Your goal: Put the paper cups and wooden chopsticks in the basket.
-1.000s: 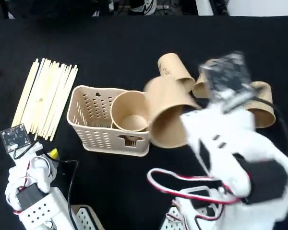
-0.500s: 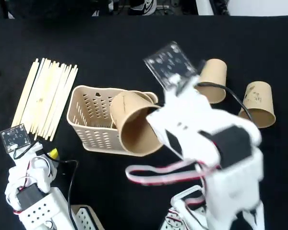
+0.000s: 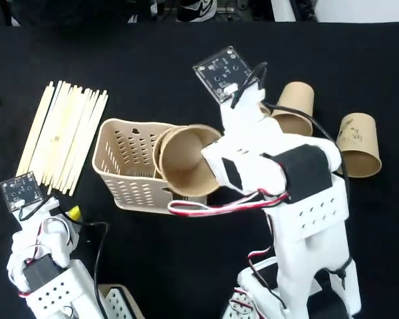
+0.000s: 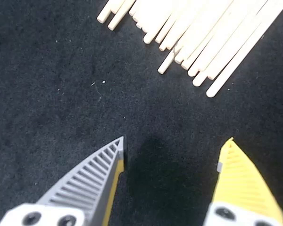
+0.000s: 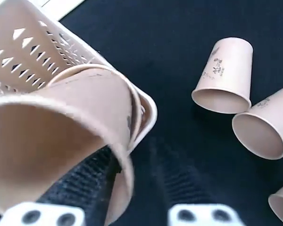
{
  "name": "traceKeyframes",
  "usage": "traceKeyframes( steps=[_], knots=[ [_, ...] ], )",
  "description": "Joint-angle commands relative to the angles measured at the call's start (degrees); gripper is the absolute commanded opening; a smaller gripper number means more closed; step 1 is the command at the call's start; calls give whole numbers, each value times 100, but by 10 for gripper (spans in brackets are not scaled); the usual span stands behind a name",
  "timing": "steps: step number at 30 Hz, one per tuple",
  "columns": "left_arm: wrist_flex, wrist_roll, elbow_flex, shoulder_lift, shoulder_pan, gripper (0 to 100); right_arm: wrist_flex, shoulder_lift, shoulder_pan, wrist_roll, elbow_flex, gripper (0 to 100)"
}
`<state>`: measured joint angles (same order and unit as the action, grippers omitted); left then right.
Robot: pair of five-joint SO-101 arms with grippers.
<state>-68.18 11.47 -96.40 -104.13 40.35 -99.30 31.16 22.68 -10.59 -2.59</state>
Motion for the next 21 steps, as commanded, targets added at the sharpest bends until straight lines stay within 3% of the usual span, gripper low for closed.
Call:
traceKeyframes(
  steps=[1, 4, 11, 16, 21],
  knots=[
    [0, -18, -101, -18, -57, 314, -185, 31, -70, 26, -321, 280],
    [0, -18, -101, -18, -57, 314, -185, 22, -62, 26, -497, 334],
    [0, -18, -101, -18, -57, 314, -167, 40, -97, -26, -1068, 325],
    [0, -18, -101, -18, -57, 314, -158, 224, -651, -1477, -681, 325],
    [0, -18, -101, -18, -57, 314, 97, 259, -2057, -3534, 374, 325]
  ],
)
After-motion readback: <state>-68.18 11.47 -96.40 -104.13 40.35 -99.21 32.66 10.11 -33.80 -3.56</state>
